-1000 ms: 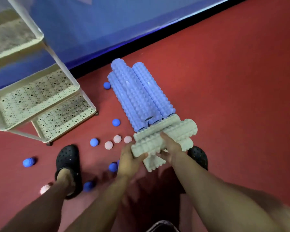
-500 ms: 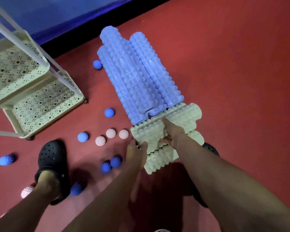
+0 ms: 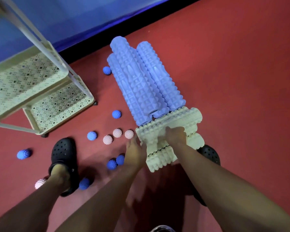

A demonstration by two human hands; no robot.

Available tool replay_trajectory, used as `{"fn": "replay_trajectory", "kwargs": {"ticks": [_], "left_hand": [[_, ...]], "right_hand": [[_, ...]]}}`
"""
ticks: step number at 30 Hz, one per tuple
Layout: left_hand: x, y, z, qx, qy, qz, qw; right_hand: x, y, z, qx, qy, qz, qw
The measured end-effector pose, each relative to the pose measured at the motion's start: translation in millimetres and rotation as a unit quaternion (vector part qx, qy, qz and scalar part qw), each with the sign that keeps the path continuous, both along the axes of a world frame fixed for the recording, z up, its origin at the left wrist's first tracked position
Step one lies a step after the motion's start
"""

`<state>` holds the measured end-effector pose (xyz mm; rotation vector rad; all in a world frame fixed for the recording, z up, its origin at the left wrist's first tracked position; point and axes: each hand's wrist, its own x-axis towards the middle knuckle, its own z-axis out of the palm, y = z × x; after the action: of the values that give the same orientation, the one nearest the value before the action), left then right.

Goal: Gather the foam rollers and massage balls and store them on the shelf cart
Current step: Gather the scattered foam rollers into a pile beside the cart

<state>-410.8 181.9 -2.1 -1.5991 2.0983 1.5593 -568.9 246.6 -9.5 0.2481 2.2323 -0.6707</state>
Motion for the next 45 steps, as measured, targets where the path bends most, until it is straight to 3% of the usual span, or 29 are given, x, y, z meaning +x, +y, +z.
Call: {"fn": "replay_trajectory", "kwargs": {"ticks": [3,6,10,16,22,27,32,35,41,45], "left_hand": [[22,-16,48,-0.079,-0.038,-0.084,0.993],[55,-41,95,-0.178,-0.05,-0.166,0.969],[111,-77,167,-0.25,-0.084,-0.189,0.946],[238,-110,246,-0.294,-0.071,-0.054,0.952],[412,-105,258,-0.305,-0.084,0.078,0.945],[555,-72,216,-0.248,-0.115,0.224,0.935],[647,-14,152,-0.109,-0.091,0.408,0.902],[669,26,103,0.001,-0.08,0.502,0.861],[649,85,22,0.196,-0.023,0.637,0.745],[635,92,-10,0.26,0.0,0.665,0.7]], "right_hand": [[29,2,51,-0.039,0.091,0.179,0.979],[53,-9,110,-0.073,0.154,0.325,0.93],[95,-31,190,-0.11,0.213,0.436,0.867],[203,-71,282,-0.165,0.282,0.526,0.785],[348,-111,322,-0.207,0.313,0.629,0.681],[468,-124,302,-0.193,0.294,0.714,0.606],[564,-113,258,-0.156,0.25,0.79,0.537],[603,-97,231,-0.148,0.221,0.822,0.504],[617,-76,194,-0.11,0.192,0.875,0.43],[615,-91,182,-0.101,0.186,0.884,0.417]]}}
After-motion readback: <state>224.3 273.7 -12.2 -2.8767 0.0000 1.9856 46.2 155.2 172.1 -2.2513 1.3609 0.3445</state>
